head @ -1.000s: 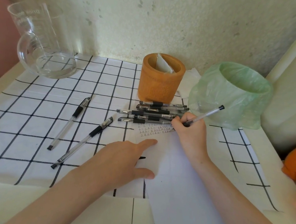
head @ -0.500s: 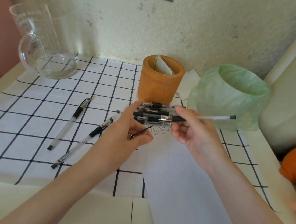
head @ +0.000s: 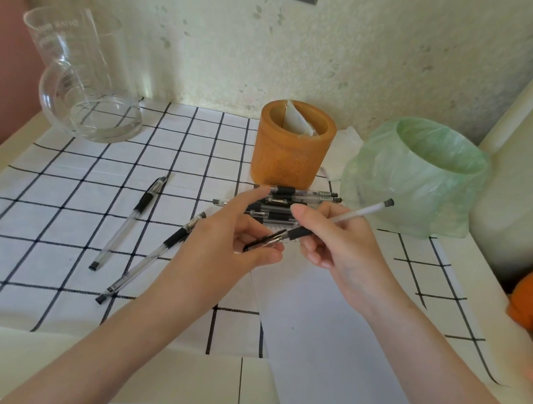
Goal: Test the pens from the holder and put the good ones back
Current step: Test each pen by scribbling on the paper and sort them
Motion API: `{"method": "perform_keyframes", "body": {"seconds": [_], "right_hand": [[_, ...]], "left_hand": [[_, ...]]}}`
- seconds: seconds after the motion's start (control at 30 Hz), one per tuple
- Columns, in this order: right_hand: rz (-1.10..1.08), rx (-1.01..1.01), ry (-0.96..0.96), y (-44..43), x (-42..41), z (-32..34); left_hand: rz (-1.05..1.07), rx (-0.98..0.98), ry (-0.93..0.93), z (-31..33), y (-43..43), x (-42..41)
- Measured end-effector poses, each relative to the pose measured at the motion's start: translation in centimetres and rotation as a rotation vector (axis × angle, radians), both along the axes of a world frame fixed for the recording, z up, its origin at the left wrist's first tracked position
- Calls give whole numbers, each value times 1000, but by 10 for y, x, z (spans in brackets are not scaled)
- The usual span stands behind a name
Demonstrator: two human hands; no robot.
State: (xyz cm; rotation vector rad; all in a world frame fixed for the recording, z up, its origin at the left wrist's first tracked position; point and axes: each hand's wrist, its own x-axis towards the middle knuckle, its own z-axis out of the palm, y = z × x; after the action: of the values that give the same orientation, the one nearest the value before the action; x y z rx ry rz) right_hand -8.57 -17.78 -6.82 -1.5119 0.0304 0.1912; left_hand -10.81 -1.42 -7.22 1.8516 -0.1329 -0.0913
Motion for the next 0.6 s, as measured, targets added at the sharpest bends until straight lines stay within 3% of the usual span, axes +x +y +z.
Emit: {"method": "perform_keyframes", "body": {"seconds": [0.1, 0.3, 0.43, 0.6], "right_hand": [[73, -48, -21, 4, -3, 1], [118, 118, 8, -1, -1, 2], [93, 139, 11, -3, -1, 0], [128, 133, 13, -1, -3, -4]], "left_hand": [[15, 37, 18, -2, 0, -2], [-13, 269, -44, 0, 4, -3], [-92, 213, 41, -1, 4, -5], [-55, 271, 5, -2, 8, -4]]}}
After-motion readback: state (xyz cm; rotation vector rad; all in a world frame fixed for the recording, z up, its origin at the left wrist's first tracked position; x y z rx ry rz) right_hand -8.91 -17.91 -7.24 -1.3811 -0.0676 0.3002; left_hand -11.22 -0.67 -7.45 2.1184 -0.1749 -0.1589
